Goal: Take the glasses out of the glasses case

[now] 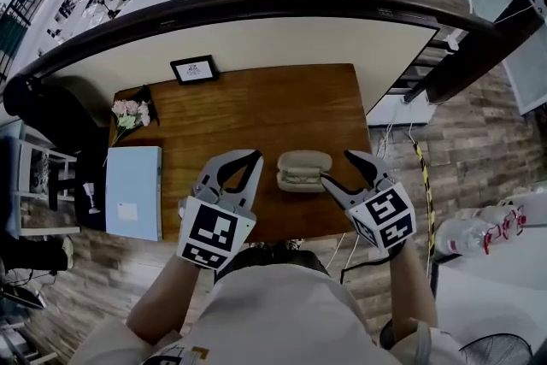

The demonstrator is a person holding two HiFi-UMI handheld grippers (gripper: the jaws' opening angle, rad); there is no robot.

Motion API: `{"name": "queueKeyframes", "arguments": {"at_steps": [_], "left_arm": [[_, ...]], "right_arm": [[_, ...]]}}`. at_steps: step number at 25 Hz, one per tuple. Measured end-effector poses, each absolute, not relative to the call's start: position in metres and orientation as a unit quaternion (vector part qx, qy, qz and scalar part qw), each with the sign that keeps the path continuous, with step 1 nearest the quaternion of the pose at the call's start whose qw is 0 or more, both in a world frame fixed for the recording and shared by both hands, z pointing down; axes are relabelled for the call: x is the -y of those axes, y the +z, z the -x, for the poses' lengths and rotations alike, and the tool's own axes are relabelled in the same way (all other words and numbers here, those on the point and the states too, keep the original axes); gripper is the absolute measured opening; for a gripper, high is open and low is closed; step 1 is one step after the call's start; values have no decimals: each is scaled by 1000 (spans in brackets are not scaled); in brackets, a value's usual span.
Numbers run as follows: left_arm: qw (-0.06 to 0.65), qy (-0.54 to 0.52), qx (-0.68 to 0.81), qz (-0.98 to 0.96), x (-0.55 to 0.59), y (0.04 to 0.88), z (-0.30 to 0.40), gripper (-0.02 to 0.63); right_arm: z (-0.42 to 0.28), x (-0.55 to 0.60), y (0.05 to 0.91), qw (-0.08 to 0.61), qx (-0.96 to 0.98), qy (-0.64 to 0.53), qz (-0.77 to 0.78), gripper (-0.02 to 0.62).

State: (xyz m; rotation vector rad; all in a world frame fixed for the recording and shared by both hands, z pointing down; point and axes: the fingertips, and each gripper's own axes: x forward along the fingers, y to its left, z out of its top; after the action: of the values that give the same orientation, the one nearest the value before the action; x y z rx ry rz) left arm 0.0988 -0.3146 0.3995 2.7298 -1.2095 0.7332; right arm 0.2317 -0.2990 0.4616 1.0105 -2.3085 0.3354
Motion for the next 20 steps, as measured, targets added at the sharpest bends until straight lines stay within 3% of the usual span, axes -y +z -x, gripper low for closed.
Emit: {"name": "queueKeyframes", "arguments": {"at_steps": [20], "left_arm": [[164, 342, 321, -868, 319, 605, -123, 2]], "right_arm": [[-212, 304, 678, 497, 827, 162, -205, 227]]}}
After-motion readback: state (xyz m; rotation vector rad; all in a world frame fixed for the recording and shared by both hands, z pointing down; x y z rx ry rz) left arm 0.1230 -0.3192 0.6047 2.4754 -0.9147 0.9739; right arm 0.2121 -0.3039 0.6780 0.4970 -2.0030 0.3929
